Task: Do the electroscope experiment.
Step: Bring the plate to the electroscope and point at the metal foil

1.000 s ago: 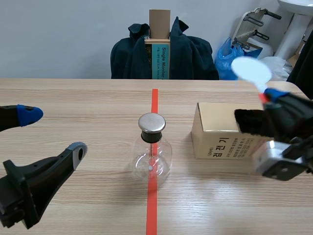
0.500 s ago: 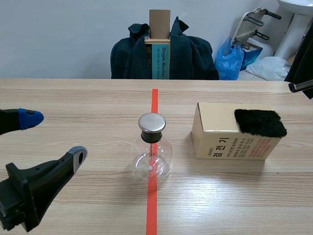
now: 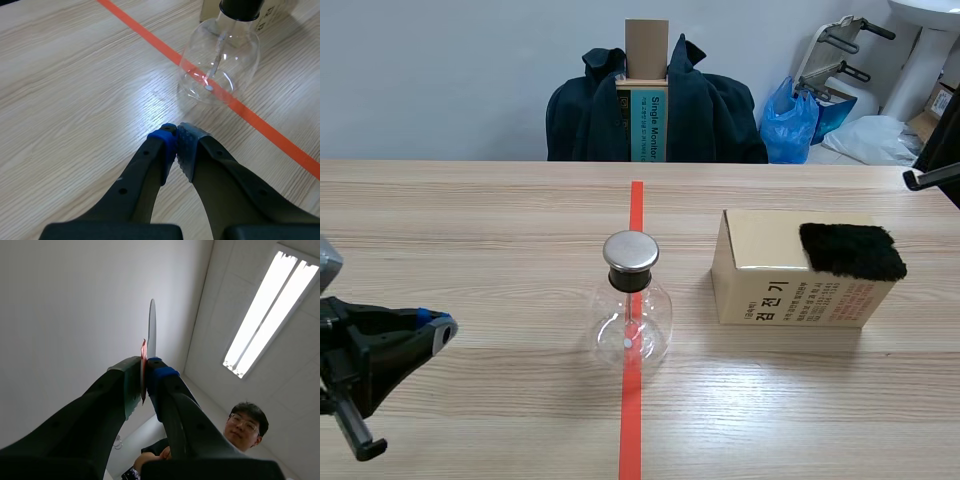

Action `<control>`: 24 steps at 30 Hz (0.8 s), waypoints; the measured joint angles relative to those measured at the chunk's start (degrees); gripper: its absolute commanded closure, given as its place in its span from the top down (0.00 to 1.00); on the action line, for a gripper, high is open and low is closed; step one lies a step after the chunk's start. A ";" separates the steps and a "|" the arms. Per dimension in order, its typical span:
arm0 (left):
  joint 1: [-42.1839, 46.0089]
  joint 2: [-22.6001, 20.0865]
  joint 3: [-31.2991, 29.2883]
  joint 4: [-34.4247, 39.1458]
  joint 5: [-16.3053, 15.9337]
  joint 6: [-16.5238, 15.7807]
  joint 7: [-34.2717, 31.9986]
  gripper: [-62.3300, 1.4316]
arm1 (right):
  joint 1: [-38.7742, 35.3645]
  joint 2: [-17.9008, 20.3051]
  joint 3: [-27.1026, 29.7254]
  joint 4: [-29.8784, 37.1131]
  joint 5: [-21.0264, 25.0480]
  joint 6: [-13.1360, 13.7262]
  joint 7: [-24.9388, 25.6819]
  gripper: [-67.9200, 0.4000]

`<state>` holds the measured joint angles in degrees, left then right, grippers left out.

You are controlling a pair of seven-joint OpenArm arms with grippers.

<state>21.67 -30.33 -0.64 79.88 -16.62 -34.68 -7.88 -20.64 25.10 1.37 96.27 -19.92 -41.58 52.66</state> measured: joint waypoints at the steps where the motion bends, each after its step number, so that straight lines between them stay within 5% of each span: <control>1: -2.05 0.02 1.77 -3.02 1.05 0.09 -1.36 0.07 | 0.00 0.00 0.00 0.00 0.00 0.02 0.00 0.02; 10: -16.15 4.72 13.66 -19.58 6.88 0.11 -6.95 0.07 | 0.00 0.00 0.02 0.00 0.02 0.02 0.28 0.02; 19: -17.73 6.88 17.00 -20.76 9.11 0.66 -8.50 0.07 | 2.73 -0.02 0.00 0.00 0.02 0.00 6.56 0.02; 24: -17.73 7.98 17.35 -20.70 9.88 3.67 -9.35 0.07 | 5.38 -0.02 -2.67 0.00 -0.07 0.04 13.90 0.02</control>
<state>3.95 -22.35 16.71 59.18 -6.74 -31.00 -17.23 -15.27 25.08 -1.30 96.27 -19.99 -41.54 66.57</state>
